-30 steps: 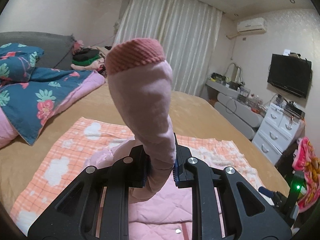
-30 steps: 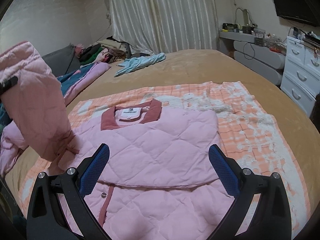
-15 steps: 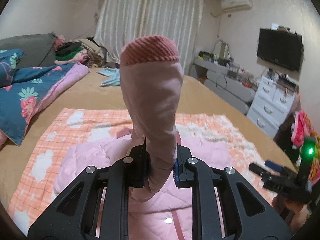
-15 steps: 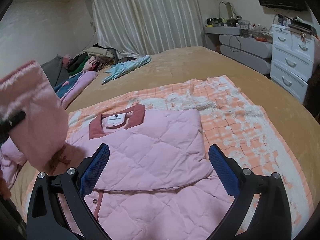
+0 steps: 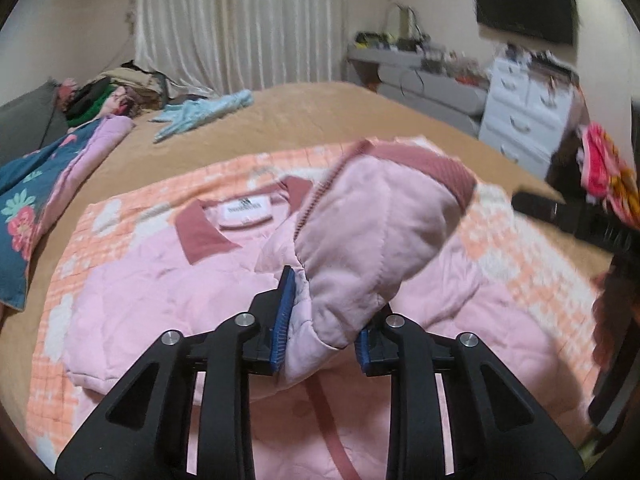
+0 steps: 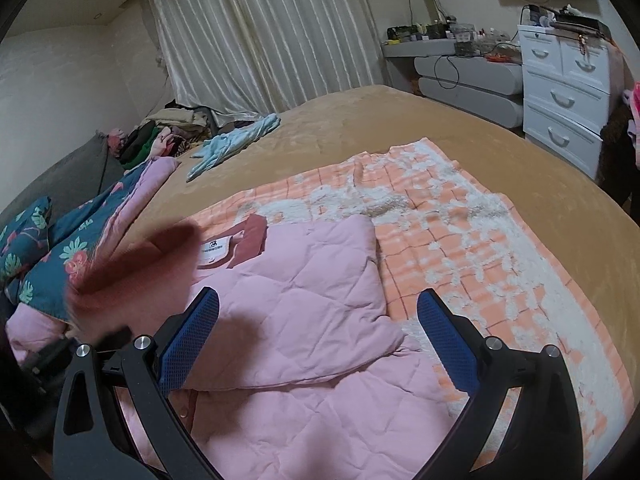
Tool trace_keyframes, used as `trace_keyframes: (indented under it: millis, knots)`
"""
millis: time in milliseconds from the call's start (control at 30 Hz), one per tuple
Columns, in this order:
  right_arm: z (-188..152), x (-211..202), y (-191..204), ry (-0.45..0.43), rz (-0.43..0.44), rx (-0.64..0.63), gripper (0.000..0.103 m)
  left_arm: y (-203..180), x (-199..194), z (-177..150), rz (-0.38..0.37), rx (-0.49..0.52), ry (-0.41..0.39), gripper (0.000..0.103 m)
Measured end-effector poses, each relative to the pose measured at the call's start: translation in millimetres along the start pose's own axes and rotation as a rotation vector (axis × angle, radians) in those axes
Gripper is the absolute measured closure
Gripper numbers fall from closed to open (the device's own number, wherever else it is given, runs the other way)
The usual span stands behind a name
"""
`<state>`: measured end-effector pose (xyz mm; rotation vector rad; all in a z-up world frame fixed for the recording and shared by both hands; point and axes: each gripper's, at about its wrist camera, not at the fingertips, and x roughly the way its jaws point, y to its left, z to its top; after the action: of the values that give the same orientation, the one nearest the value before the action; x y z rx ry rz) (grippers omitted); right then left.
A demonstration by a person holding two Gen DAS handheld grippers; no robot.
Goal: Fold large clothes
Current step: 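Carry the held sleeve with the left tool across the jacket front, then lay the sleeve on the jacket front and open the left tool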
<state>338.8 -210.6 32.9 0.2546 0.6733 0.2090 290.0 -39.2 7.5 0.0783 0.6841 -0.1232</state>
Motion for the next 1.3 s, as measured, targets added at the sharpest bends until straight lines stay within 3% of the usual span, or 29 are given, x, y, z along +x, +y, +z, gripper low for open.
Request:
trace_keyframes:
  millis: [167, 233, 367, 433, 600, 733, 1033, 1300]
  knots:
    - [0, 3, -7, 0.010, -0.009, 0.022, 0.004, -21, 22, -14, -0.017, 0.086, 0.076, 0.072]
    - [0, 4, -10, 0.017, -0.011, 0.032, 0.004, -28, 29, -20, -0.025, 0.113, 0.104, 0.059]
    - [-1, 7, -14, 0.031, -0.013, 0.044, 0.004, -40, 38, -35, -0.017, 0.192, 0.168, 0.047]
    - [-3, 9, -15, 0.043, -0.010, 0.052, 0.004, -41, 37, -41, -0.037, 0.202, 0.188, 0.032]
    - [-7, 18, -11, 0.086, 0.006, 0.050, 0.004, -30, 24, -50, -0.079, 0.172, 0.220, 0.012]
    - [-16, 24, 2, 0.122, 0.036, 0.027, 0.004, -6, 7, -47, -0.089, 0.103, 0.205, 0.009]
    - [-51, 47, 49, 0.258, 0.103, -0.049, 0.004, 67, -17, -37, 0.047, -0.019, 0.177, 0.009]
    - [-86, 74, 66, 0.395, 0.130, 0.001, 0.004, 132, -33, -38, 0.119, -0.142, 0.156, 0.009]
